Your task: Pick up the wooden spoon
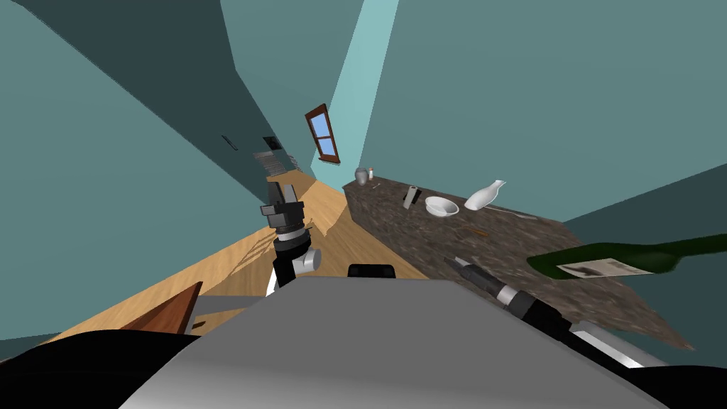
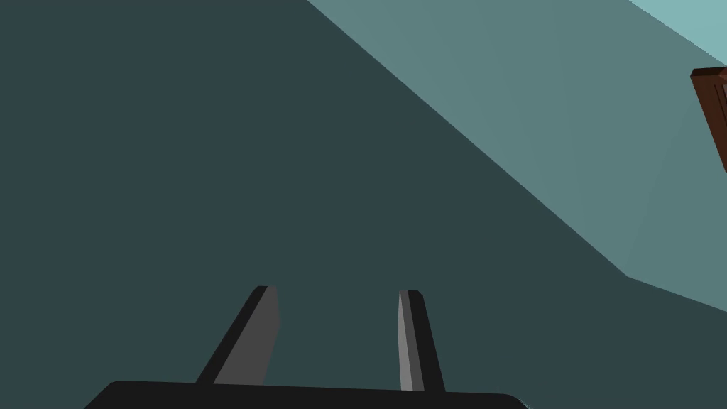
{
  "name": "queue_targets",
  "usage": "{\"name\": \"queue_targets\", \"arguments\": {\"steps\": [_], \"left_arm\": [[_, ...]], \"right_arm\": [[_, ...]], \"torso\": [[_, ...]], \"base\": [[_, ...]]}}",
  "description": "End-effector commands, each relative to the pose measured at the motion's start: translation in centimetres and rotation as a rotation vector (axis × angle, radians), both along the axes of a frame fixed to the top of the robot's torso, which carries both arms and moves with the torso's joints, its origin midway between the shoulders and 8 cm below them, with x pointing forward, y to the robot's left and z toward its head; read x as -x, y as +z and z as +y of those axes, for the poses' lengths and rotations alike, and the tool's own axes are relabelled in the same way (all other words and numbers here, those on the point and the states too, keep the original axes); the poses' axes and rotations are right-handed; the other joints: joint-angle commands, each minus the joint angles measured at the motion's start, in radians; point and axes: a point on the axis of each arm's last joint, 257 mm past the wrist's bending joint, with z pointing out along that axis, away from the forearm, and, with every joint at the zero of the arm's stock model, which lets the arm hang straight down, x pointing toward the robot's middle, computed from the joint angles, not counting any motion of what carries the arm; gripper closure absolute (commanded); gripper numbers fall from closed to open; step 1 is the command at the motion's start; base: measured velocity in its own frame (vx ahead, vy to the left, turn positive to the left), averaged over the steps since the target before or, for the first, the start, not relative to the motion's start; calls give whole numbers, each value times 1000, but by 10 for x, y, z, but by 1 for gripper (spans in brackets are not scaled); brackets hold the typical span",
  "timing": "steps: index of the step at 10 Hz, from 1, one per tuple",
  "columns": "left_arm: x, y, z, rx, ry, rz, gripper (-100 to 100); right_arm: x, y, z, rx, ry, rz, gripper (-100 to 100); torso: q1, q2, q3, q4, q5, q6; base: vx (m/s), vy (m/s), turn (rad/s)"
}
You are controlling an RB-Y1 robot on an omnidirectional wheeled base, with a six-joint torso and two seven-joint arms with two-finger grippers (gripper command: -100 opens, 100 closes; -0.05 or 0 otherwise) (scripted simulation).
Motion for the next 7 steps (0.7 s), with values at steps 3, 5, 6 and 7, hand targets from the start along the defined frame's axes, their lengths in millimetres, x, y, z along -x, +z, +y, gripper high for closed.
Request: {"name": "queue_targets", "arguments": {"steps": [3,5,6,7], "left_arm": [[0,0,0,0,0,0,0],[0,0,0,0,0,0,0],[0,0,0,0,0,0,0],[0,0,0,0,0,0,0]], "right_arm": [[30,-21,-40,154,66,120,-100],[42,-26,-60,227,101,173,-100],[41,-23,-63,240,110,177,-100],[54,-28,-82,301,135,225,-100]], "torso": [[0,0,0,0,0,0],[0,0,0,0,0,0],[0,0,0,0,0,0],[0,0,0,0,0,0]], "base": [[49,48,64],[46,42,58],[46,32,29],[58,29,47]]}}
